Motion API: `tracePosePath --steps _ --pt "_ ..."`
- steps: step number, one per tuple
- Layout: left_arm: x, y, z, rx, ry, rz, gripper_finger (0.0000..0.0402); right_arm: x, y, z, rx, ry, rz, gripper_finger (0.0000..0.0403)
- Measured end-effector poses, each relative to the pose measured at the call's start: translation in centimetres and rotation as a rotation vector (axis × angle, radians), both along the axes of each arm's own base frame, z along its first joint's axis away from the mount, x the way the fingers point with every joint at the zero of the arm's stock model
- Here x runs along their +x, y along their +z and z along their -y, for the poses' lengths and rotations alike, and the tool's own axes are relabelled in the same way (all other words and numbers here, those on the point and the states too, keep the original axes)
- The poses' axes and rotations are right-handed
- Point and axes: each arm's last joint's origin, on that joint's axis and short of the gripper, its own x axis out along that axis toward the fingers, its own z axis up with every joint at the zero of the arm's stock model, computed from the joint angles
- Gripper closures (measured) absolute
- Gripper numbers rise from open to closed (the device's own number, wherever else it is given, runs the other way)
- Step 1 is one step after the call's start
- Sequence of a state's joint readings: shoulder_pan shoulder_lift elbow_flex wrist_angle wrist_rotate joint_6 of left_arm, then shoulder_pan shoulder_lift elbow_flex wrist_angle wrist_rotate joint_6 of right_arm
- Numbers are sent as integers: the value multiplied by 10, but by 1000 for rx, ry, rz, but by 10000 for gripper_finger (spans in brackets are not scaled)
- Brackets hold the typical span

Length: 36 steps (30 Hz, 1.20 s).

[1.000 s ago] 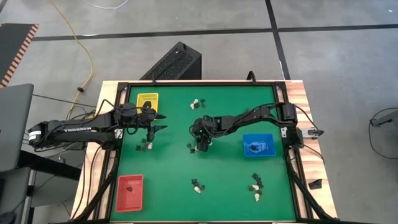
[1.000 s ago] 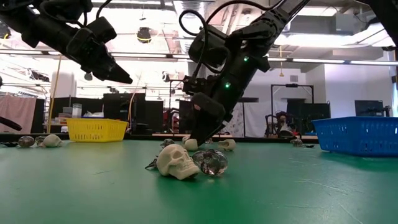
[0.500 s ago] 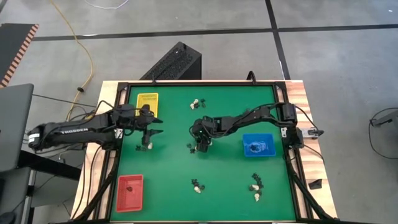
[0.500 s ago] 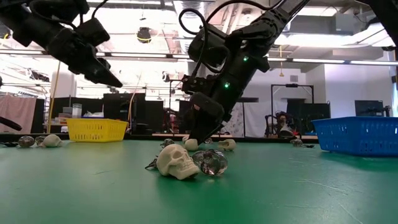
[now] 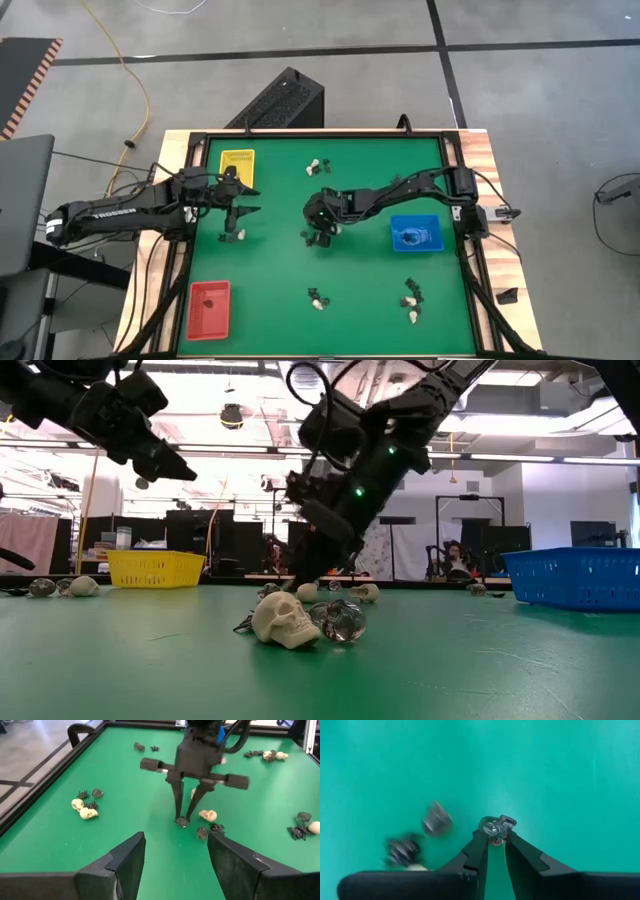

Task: Sort Halloween decoration
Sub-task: Put the black skull toy into the red bin

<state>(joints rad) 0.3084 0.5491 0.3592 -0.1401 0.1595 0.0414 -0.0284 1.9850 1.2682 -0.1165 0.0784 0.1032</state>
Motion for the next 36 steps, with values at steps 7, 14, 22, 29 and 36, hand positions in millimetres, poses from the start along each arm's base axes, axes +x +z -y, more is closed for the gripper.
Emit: tracePosePath --steps 7,14,22,29,36 --pt "0 0 2 -9 -11 -2 196 22 39 -18 -71 111 131 309" --pt "1 0 2 4 15 -3 196 40 74 -49 -22 300 459 309" --pt "1 1 -1 19 109 9 196 54 70 -96 27 492 725 309" --pt "2 3 -1 13 121 26 196 100 44 -141 103 575 841 309" --pt "0 1 0 -16 120 10 196 160 18 -167 147 626 864 308"
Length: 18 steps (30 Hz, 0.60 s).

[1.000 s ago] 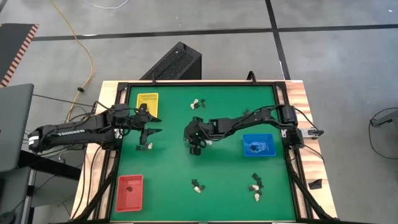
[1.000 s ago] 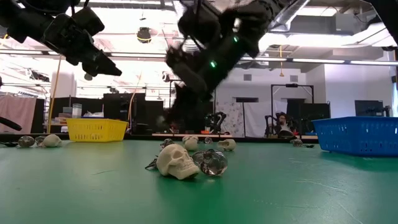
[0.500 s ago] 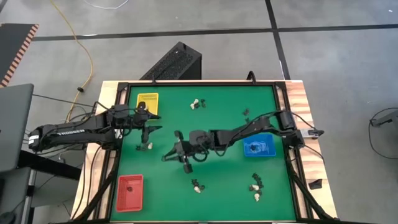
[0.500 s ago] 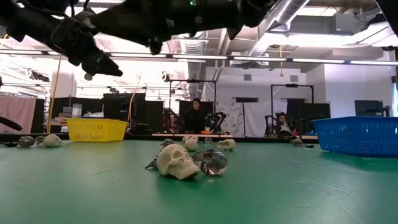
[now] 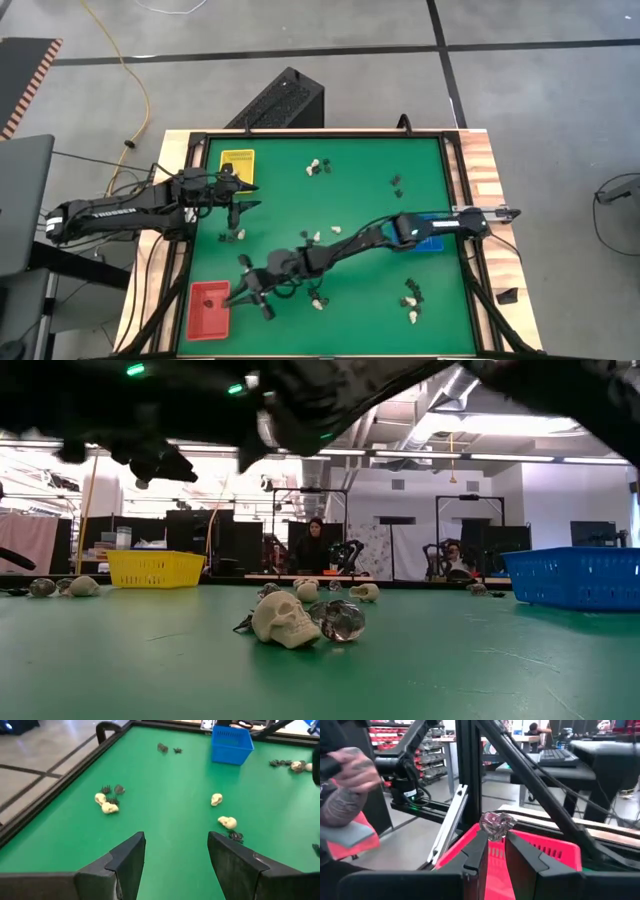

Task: Sort Halloween decoration
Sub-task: Put the black skull toy into the red bin

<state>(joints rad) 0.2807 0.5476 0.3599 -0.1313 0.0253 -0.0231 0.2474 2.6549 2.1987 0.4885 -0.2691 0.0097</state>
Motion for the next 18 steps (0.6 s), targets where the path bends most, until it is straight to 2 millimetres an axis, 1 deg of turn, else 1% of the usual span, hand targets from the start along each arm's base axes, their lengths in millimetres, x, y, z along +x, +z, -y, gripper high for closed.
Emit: tracePosePath --steps 2,3,5,7,10,12,15,18 --pt "-1 -1 1 -18 -7 -5 196 12 -5 -2 7 -1 -26 308" --pt "-1 -1 1 -24 -7 -5 196 14 -14 -2 15 -5 -37 308" --pt "-1 -1 1 -34 -7 -1 196 11 -25 0 33 -21 13 308" --pt "-2 -1 2 -38 -10 -1 196 10 -32 4 58 -56 14 308" --pt "-1 1 3 -34 -20 13 196 12 -28 10 79 -125 16 307" --pt "0 1 5 -32 -30 21 196 12 -26 11 66 -133 23 301" --pt "1 3 6 -27 -45 36 196 13 -29 14 47 -138 14 283" --pt "1 4 7 -15 -50 50 196 12 -31 11 41 -117 -2 257"
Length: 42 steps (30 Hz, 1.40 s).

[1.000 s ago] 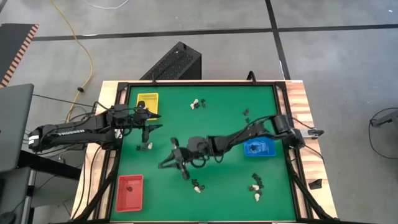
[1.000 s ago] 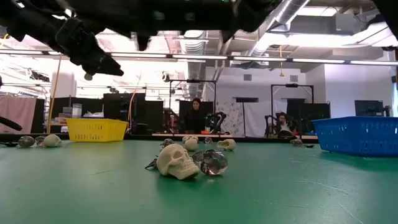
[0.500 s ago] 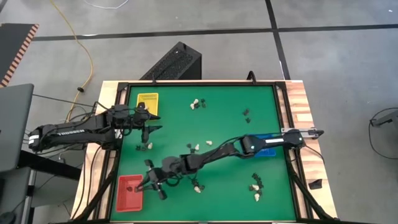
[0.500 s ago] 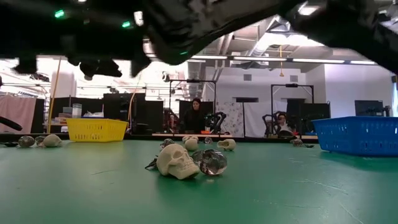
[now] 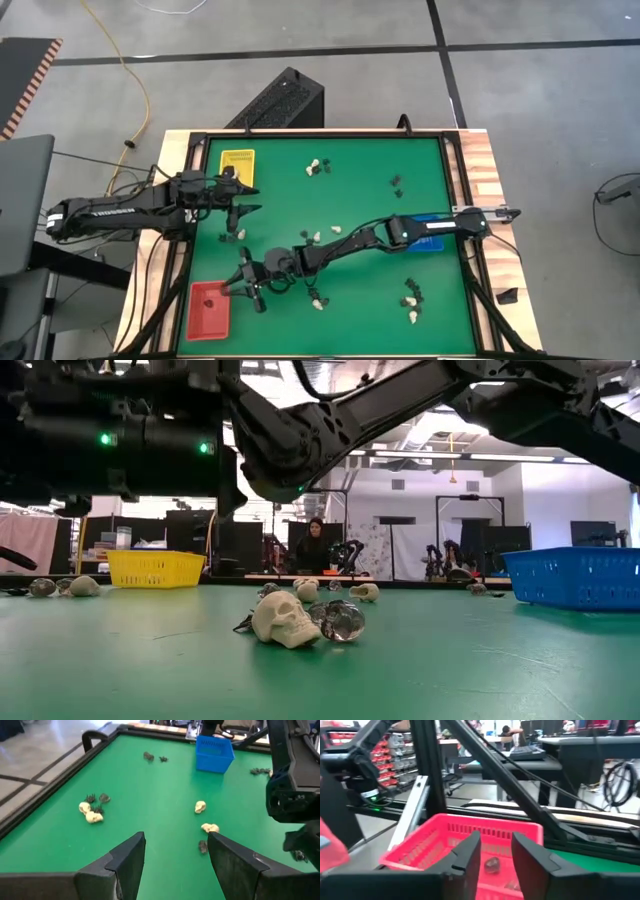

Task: Sort Halloween decoration
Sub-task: Put the black skull toy into the red bin, then put the white skull toy into the yellow bin

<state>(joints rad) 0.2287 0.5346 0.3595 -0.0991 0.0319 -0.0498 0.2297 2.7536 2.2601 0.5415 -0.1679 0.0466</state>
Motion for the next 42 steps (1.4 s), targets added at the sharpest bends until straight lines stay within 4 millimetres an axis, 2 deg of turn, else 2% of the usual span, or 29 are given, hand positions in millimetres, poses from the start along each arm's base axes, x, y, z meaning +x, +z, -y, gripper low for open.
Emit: tracePosePath --steps 7,11,15,22,25,28,31,34,37,42 --pt "1 3 -1 26 16 24 196 -2 -1 -9 -25 28 -27 197" --pt "1 4 0 23 1 34 196 -6 21 -5 -59 26 -149 178" --pt "1 3 0 9 -19 36 196 -24 53 -1 -122 33 -413 175" --pt "7 -1 4 -58 -74 7 196 -87 95 -6 -372 50 -857 189" --pt "13 -6 8 -72 -102 -28 196 -119 113 8 -514 -65 -1060 199" --pt "23 -13 14 -77 -147 -75 196 -146 121 25 -595 -180 -1271 210" --pt "33 -21 19 -74 -185 -117 196 -167 128 36 -632 -250 -1363 221" --pt "40 -31 23 -57 -191 -188 196 -198 133 45 -665 -300 -1376 231" --pt "45 -35 21 -70 -128 -261 196 -234 126 61 -669 -390 -1323 241" --pt "47 -20 19 -195 46 -509 196 -287 116 96 -505 -563 -1028 252"
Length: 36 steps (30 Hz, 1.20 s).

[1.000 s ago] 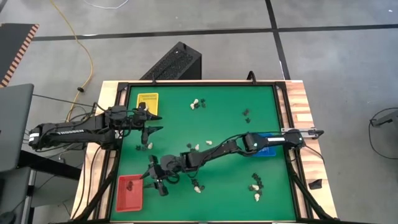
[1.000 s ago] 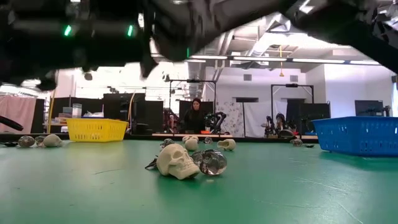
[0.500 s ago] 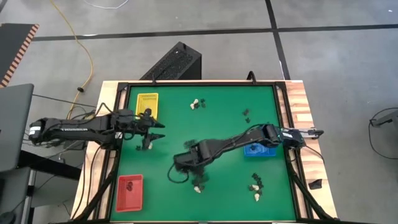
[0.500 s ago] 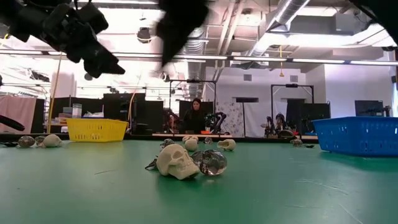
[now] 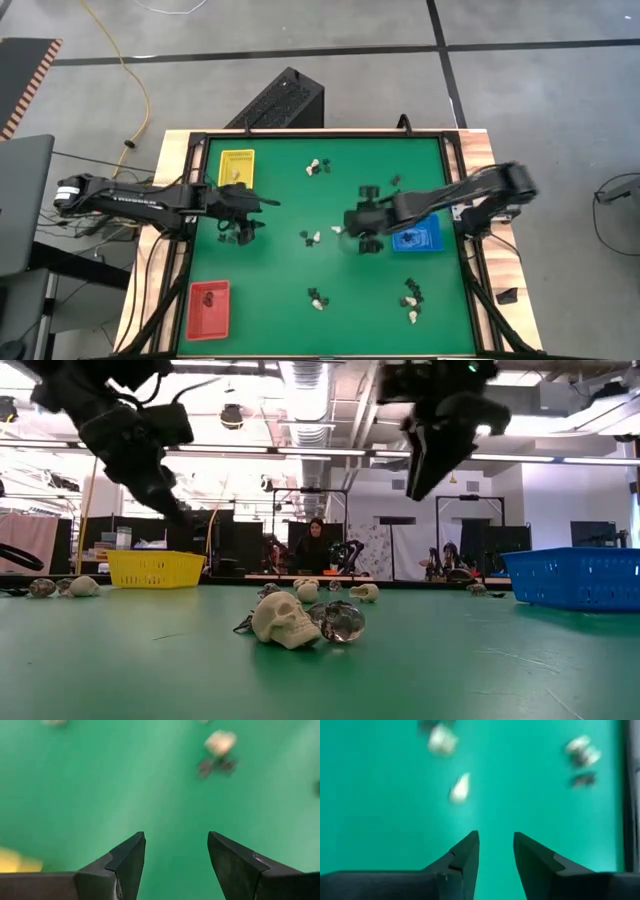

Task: Sort Halloween decoration
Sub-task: Put the white skull toy into the yellow bin

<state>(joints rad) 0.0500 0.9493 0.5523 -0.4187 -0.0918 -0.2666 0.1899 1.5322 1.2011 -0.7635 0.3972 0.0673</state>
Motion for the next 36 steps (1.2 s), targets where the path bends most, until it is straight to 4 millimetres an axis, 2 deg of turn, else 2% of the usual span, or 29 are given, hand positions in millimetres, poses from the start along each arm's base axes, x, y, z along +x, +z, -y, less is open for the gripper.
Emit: tracePosePath --steps 5,9,14,17,26,36 --pt "-7 1 2 -131 157 -295 196 -32 -13 22 21 3 409 257" --pt "-11 -12 8 -189 112 -503 196 -54 -24 31 -24 31 548 257" --pt "-5 -27 16 -293 30 -631 196 -69 -31 37 -36 22 581 257" --pt "0 -36 14 -255 57 -679 196 -70 -32 39 -52 29 569 257" --pt "24 -54 12 -108 -98 -621 196 -70 -32 37 -56 40 568 257" --pt "27 -66 12 -121 -75 -696 196 -70 -32 34 -50 57 569 257"
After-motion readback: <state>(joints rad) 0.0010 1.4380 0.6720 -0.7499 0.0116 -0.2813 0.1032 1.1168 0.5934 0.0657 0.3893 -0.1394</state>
